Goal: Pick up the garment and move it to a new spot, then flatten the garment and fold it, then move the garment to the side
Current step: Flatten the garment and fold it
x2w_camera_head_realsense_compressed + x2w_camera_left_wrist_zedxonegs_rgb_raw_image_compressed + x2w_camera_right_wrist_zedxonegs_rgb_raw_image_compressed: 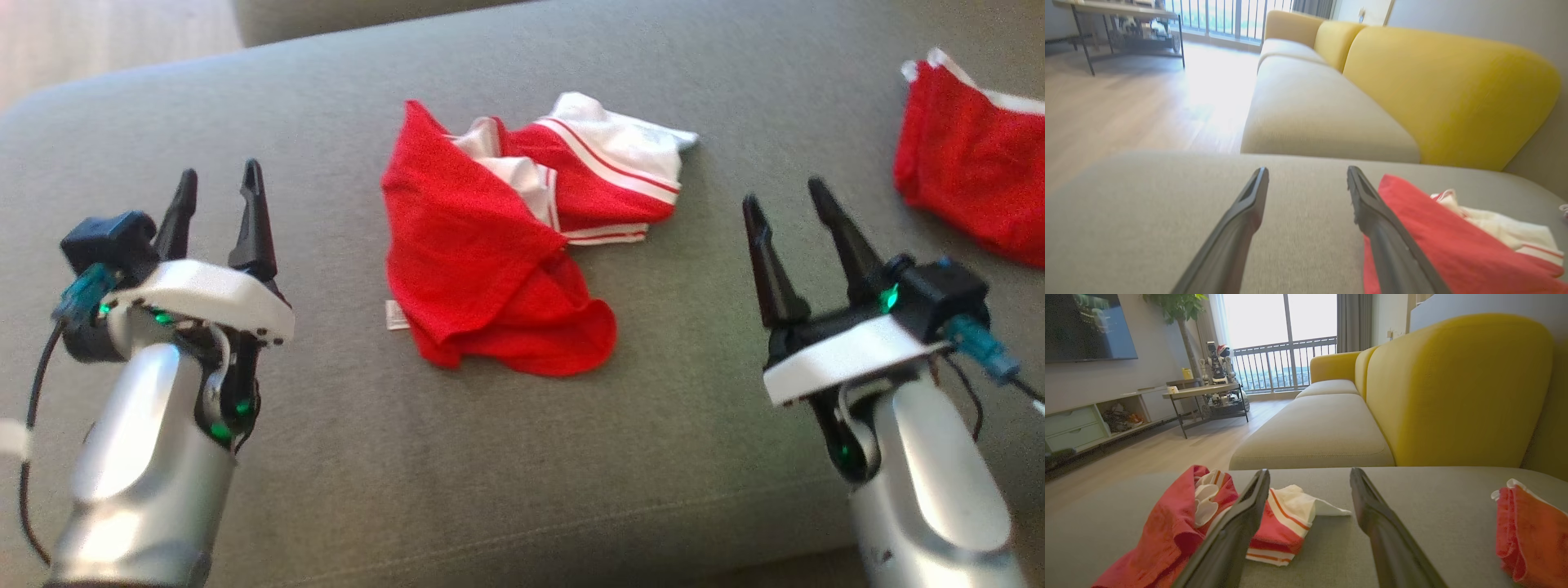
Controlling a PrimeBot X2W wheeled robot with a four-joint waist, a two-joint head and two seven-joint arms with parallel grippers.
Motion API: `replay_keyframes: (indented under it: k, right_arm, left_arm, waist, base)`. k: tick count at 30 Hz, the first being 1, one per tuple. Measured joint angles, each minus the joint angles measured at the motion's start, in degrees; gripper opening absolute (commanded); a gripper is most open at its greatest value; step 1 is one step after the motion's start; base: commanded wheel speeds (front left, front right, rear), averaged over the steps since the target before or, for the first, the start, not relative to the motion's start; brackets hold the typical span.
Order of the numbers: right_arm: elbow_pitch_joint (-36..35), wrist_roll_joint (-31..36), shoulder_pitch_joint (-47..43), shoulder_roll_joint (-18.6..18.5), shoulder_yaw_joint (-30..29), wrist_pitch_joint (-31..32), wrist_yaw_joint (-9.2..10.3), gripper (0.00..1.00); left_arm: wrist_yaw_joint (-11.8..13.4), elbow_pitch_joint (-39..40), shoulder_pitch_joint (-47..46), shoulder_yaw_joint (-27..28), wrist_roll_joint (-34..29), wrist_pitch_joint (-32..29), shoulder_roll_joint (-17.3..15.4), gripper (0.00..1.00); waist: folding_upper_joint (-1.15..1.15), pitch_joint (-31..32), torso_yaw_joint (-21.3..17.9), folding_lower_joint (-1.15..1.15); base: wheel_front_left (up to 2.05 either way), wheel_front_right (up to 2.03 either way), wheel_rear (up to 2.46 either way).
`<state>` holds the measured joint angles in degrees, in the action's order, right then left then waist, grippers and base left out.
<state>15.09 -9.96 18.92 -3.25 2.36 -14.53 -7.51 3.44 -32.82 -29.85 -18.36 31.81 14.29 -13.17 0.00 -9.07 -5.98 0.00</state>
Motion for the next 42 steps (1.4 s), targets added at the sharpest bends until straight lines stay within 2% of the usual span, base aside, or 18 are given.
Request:
replay_keyframes:
  k: [5,10,14,19,28,36,37,38,42]
  right_arm:
    - [3.8,1.4,-2.5,0.0,-0.8,0.4,0.00,1.00]
    - [4.9,1.4,-5.6,0.0,-2.4,0.4,0.00,1.00]
    - [5.6,1.2,-8.1,0.2,-3.2,0.4,0.00,1.00]
    - [7.8,0.1,-7.3,0.2,-6.5,0.3,0.00,1.00]
    - [20.3,-2.2,4.7,0.2,-11.1,1.3,0.00,1.00]
    - [31.3,3.1,12.0,0.1,-18.5,1.5,0.00,1.00]
    - [32.3,3.1,12.8,0.1,-18.4,1.4,0.00,0.45]
    - [33.0,3.1,13.6,0.1,-17.9,1.4,0.00,0.00]
    - [33.1,3.5,16.1,0.1,-16.1,0.8,0.00,0.00]
  left_arm:
    - [0.0,16.4,9.3,3.7,-8.4,0.1,-0.1,1.00]
    - [-1.0,24.4,21.4,6.8,-13.5,0.4,3.8,1.00]
    - [-2.7,25.4,25.9,8.4,-16.9,0.4,6.3,1.00]
    - [-4.5,25.8,26.1,9.5,-19.3,0.4,8.6,1.00]
    - [-6.4,25.0,24.6,10.3,-21.4,0.4,9.9,1.00]
    - [-7.0,24.9,22.9,10.5,-21.7,0.4,10.5,1.00]
    - [-7.0,24.9,22.7,10.5,-21.7,0.4,10.5,1.00]
    - [-7.0,24.8,22.5,10.5,-21.7,0.4,10.5,1.00]
    - [-7.0,24.6,22.4,11.0,-21.7,0.4,10.5,1.00]
  waist:
    - [0.00,2.0,3.2,0.00]
    - [0.00,3.6,6.6,0.00]
    - [0.00,4.5,8.7,0.00]
    - [0.00,3.9,10.7,0.00]
    - [0.00,0.2,14.1,0.00]
    - [0.00,-3.1,17.4,0.01]
    - [0.00,-3.4,17.8,0.01]
    - [0.00,-3.6,18.0,0.01]
    - [0.00,-3.5,18.0,0.01]
  base:
    - [0.00,0.00,0.00]
    - [0.00,0.00,0.00]
    - [0.00,0.00,0.00]
    - [0.00,0.00,0.00]
    - [0.00,0.00,0.00]
    - [0.00,0.00,0.00]
    - [0.00,0.00,0.00]
    - [0.00,0.00,0.00]
    - [0.00,0.00,0.00]
